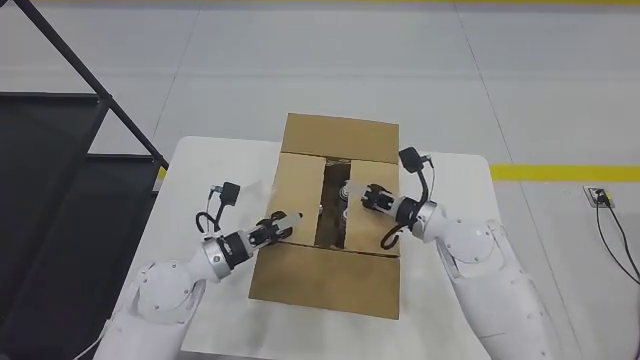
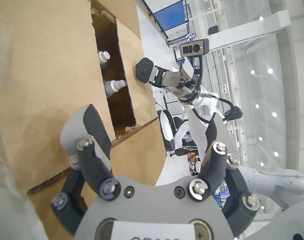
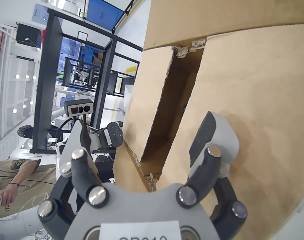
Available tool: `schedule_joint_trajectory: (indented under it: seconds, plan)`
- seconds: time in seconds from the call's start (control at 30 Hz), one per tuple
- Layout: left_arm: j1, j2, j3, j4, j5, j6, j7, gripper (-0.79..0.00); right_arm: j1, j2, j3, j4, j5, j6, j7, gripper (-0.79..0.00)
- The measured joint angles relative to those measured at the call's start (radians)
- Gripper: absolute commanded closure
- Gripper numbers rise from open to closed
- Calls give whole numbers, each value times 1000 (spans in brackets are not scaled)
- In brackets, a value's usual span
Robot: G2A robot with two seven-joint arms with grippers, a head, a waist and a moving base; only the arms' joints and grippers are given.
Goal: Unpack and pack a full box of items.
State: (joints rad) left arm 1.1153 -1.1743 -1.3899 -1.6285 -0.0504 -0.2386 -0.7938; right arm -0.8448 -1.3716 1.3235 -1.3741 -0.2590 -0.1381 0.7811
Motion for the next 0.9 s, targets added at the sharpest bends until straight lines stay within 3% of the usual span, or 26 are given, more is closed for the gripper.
schedule_joint_trajectory:
  seconds: [0.17,0.37,0.47,0.57,0.7,0.9]
  plan:
    - [92,24,-139,-77,-63,-25,-68,-785,-9,7,29,-30,30,-18,-32,-785]
    - [223,55,-338,-73,-137,-66,-191,-785,-11,9,33,-35,17,-13,-42,-785]
    - [270,66,-388,-64,-117,-88,-254,-785,-11,9,33,-34,17,-14,-42,-785]
    - [287,73,-380,-50,-100,-103,-306,-785,-16,8,41,-28,28,1,-70,-785]
    - [270,76,-322,-37,-103,-95,-360,-785,15,2,58,24,75,44,-227,-785]
    - [233,79,-237,-5,-70,-97,-390,-785,106,-10,37,158,18,99,-440,-785]
